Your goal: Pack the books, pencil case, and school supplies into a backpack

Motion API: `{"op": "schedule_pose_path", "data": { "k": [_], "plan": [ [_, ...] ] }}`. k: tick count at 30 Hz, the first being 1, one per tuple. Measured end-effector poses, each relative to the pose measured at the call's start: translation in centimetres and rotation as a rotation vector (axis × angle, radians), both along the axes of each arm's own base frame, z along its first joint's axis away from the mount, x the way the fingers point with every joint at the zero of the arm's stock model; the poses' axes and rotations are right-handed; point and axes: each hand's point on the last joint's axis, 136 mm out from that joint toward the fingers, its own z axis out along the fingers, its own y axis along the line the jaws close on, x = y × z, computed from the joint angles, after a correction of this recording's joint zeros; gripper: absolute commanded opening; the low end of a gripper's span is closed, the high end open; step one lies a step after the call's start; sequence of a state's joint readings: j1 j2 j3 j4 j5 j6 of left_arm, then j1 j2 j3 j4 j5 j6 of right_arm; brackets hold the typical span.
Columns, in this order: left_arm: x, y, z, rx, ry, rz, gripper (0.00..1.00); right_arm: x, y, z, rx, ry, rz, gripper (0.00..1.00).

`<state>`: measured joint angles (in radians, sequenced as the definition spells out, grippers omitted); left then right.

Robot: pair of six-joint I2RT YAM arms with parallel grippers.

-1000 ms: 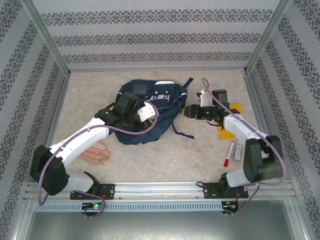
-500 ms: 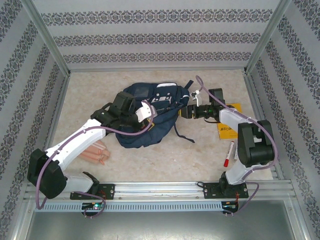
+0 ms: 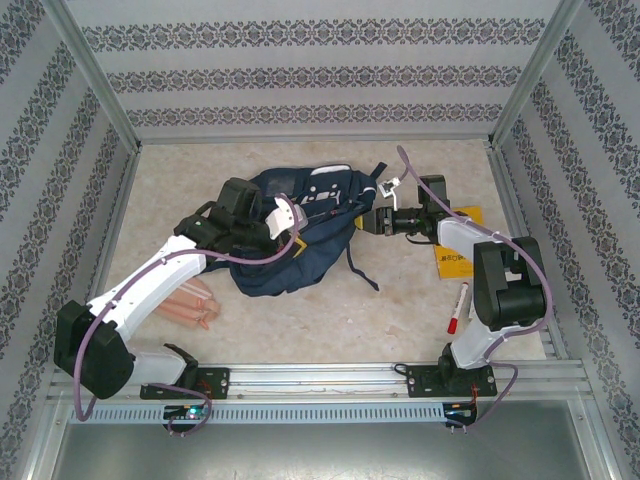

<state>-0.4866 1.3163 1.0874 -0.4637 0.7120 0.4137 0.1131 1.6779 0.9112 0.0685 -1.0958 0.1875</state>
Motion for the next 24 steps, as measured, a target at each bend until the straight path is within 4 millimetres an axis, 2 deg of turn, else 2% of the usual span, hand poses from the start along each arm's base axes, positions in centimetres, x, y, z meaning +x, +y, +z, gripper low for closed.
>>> {"op": "schedule_pose_path", "data": {
  "k": [2, 4, 6, 12, 17, 24],
  "plan": [
    [0.0, 0.1, 0.1, -0.005, 0.004, 0.001, 0.00, -0.3, 0.0, -0.3, 0.013, 0.021, -0.002, 0.39],
    [0.0, 0.0, 0.1, -0.009, 0.006, -0.003, 0.00, -0.7, 0.1, -0.6, 0.024, 0.038, -0.002, 0.33],
    [0.0, 0.1, 0.1, -0.011, 0.008, -0.002, 0.00, -0.8, 0.1, -0.6, 0.033, 0.050, -0.002, 0.33],
    [0.1, 0.2, 0.2, -0.014, 0.009, 0.001, 0.00, -0.9, 0.1, -0.7, 0.041, 0.060, -0.006, 0.42],
    [0.3, 0.3, 0.4, -0.015, 0.014, -0.009, 0.00, -1.0, 0.1, -0.9, 0.037, 0.055, -0.002, 0.20],
    [0.6, 0.5, 0.7, -0.005, 0.005, -0.007, 0.00, -1.4, 0.2, -0.8, 0.038, 0.053, 0.012, 0.10]
  ]
}}
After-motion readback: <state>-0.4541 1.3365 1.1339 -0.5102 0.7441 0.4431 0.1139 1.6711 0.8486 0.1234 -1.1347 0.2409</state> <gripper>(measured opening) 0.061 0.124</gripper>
